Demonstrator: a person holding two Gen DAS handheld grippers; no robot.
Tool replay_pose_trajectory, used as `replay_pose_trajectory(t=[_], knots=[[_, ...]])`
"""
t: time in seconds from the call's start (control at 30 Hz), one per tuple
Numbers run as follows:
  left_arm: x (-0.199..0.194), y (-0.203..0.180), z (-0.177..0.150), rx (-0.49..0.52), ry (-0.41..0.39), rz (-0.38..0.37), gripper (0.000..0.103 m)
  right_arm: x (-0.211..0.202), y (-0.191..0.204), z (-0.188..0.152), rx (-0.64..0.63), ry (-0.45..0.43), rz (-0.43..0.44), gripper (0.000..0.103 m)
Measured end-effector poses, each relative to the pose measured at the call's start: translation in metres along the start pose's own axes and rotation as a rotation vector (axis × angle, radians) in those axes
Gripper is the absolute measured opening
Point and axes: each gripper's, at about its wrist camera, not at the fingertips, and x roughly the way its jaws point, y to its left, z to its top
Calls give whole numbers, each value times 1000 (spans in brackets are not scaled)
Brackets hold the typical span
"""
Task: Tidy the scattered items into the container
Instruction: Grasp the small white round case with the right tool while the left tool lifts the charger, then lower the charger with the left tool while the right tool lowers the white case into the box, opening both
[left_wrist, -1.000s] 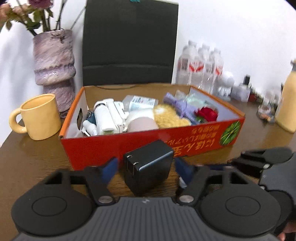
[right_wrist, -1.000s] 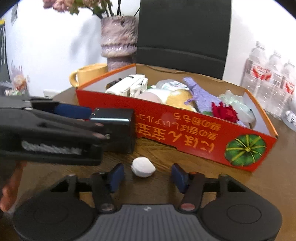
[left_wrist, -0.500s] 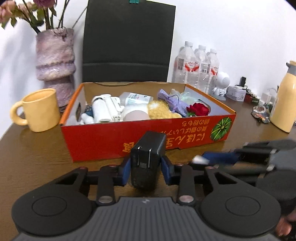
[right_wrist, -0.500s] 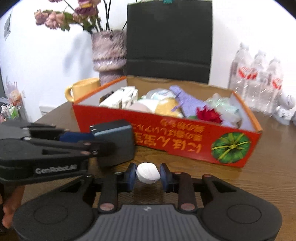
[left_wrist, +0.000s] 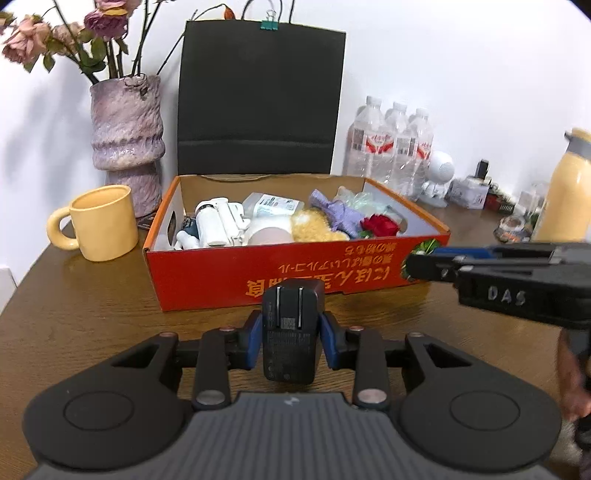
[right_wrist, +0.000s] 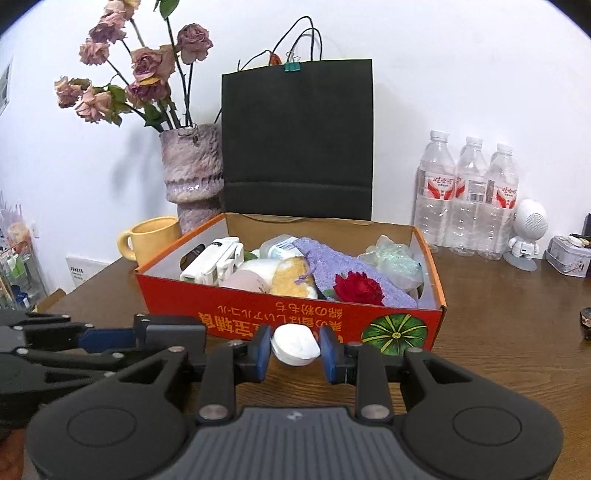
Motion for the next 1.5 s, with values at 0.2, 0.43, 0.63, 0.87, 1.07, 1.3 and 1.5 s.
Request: replay_pose_trajectory(t=[0.2, 0.43, 0.63, 0.87, 1.07, 1.3, 1.5], knots=[[-9, 9, 24, -13, -41, 20, 33, -4, 1, 16, 9, -31, 9, 27], [25, 24, 105, -32, -62, 28, 31, 33, -12, 78, 131, -17, -5, 27], [105, 34, 153, -61, 24, 17, 31, 116, -46, 126, 249, 104, -35, 27], [184, 63, 170, -116, 147, 20, 31, 188, -63, 134, 220, 236, -74, 28], [214, 65, 174, -72, 183, 74, 31, 209, -59, 129, 189, 279, -82, 64], [199, 67, 177, -139, 198, 53, 62, 182, -65, 134, 227, 285, -132, 85], [147, 52, 191, -116, 185, 92, 92, 146, -57, 138, 174, 334, -164, 87]])
